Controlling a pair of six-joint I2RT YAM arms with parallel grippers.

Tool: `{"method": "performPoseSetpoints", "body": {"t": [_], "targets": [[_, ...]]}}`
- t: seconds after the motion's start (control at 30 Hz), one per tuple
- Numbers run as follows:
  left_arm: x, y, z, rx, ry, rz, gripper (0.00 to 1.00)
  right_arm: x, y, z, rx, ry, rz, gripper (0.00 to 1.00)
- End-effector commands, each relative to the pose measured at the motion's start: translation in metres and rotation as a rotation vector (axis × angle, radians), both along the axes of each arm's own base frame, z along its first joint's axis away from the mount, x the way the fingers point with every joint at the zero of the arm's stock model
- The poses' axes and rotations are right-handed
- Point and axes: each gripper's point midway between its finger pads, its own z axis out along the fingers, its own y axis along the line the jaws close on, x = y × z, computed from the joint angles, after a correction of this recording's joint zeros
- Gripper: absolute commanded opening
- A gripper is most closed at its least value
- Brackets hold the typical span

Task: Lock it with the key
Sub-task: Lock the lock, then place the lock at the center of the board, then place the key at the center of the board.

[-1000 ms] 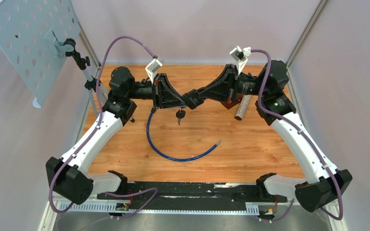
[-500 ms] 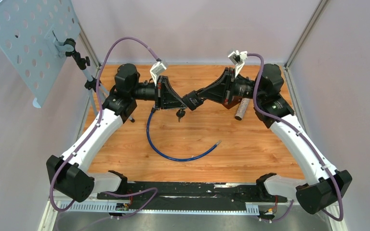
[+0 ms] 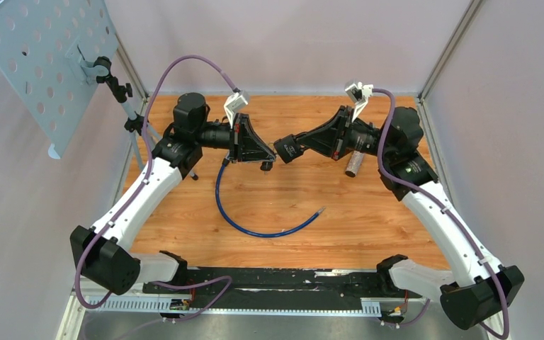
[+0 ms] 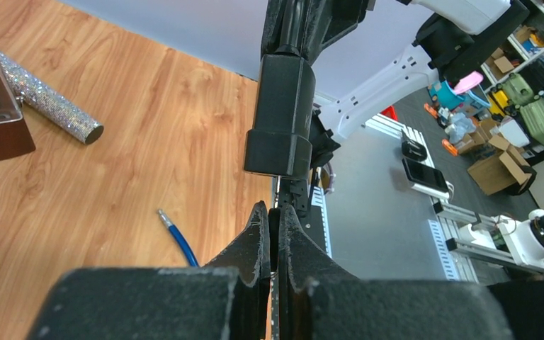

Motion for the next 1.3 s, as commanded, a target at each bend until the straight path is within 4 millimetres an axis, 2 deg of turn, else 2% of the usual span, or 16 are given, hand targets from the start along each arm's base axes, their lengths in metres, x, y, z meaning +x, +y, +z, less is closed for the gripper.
{"method": "performPoseSetpoints", "body": {"t": [0.0,0.23,0.53,0.63,0.73,0.77,0.8,0.9,0.93,1.03,1.07,1.13,1.23,1.27], "targets": [[0.006,0.013,-0.022,0.062,0.114,0.05,0.0,0.004,-0.037,0.087,0.16,-0.3,-0.198,0.0],[0.015,0.022,-0.03,0.077,0.119,0.117,0.0,0.018,-0.059,0.076,0.178,-0.241,-0.327,0.0],[0.015,0.041,-0.029,0.081,0.048,0.13,0.0,-0.008,-0.061,0.069,0.104,-0.307,-0.217,0.0],[0.02,0.039,-0.031,0.071,0.074,0.147,0.0,-0.002,-0.061,0.064,0.097,-0.277,-0.23,0.0],[0.038,0.037,-0.041,0.07,0.108,0.231,0.0,0.013,-0.064,0.051,0.092,-0.206,-0.287,0.0],[0.042,0.037,-0.051,0.077,0.136,0.254,0.0,0.021,-0.066,0.044,0.09,-0.172,-0.322,0.0],[0.051,0.034,-0.051,0.065,0.14,0.301,0.0,0.031,-0.07,0.037,0.089,-0.133,-0.367,0.0],[0.07,0.023,-0.079,0.082,0.175,0.415,0.0,0.053,-0.074,0.001,0.075,-0.002,-0.445,0.0],[0.071,0.012,-0.084,0.081,0.179,0.416,0.0,0.06,-0.075,-0.011,0.071,0.04,-0.464,0.0],[0.09,-0.003,-0.109,0.125,0.201,0.51,0.0,0.076,-0.076,-0.051,0.046,0.153,-0.508,0.0],[0.094,-0.011,-0.122,0.146,0.227,0.512,0.0,0.079,-0.076,-0.064,0.037,0.186,-0.514,0.0],[0.105,-0.021,-0.135,0.159,0.249,0.539,0.0,0.085,-0.074,-0.089,0.012,0.236,-0.511,0.0],[0.123,-0.036,-0.147,0.165,0.258,0.586,0.0,0.09,-0.068,-0.123,-0.022,0.31,-0.484,0.0],[0.125,-0.044,-0.163,0.193,0.281,0.586,0.0,0.091,-0.066,-0.135,-0.033,0.34,-0.478,0.0]]}}
